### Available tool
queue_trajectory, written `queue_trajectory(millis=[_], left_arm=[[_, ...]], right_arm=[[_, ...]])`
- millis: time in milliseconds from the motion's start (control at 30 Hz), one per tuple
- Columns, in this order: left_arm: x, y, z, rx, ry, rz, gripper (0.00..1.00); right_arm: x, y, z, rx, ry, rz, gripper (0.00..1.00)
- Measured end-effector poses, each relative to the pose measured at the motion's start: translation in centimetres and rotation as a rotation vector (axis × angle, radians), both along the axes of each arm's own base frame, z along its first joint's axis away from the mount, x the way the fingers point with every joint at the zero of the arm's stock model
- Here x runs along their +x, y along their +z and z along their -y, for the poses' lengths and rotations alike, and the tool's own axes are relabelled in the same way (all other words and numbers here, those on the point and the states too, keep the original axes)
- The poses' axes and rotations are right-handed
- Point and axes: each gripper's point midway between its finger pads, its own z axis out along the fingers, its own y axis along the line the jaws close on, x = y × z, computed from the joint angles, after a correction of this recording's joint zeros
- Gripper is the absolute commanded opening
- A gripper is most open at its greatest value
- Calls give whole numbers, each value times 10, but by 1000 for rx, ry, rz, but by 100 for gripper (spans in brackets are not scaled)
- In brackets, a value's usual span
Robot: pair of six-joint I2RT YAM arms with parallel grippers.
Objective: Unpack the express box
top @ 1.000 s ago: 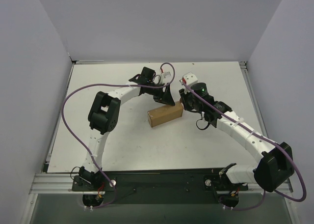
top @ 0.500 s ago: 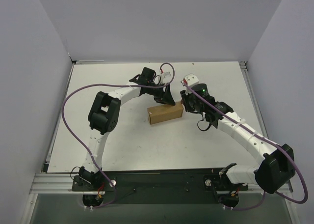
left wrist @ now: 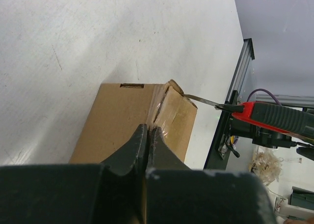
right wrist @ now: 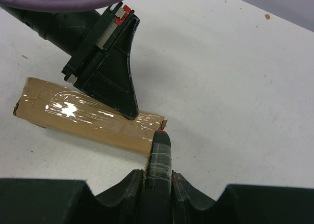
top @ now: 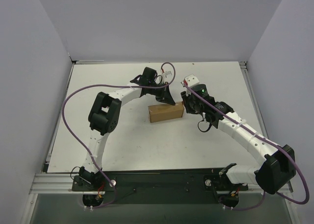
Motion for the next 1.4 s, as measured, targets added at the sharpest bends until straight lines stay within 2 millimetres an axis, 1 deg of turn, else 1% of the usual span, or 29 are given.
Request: queue_trajectory(millis=[367,967,1167,1233,1400], left_arm=[[-2,0,2,11,15,8,0],[0,1,1,18,63,-19,0],[0,0,-1,9,71,-24,0],[2,0,-3,5,80,-26,0],[0,0,-6,-4,82,-36,0]], right_arm=[[1,5,1,-4,-6,4,0],[-4,3,1,-23,8,-14,0],[-13,5,2,-52,26,-48,0],[-19,2,4,-70,30,-75,0],[-23,4,4,-70,37,-89,0]])
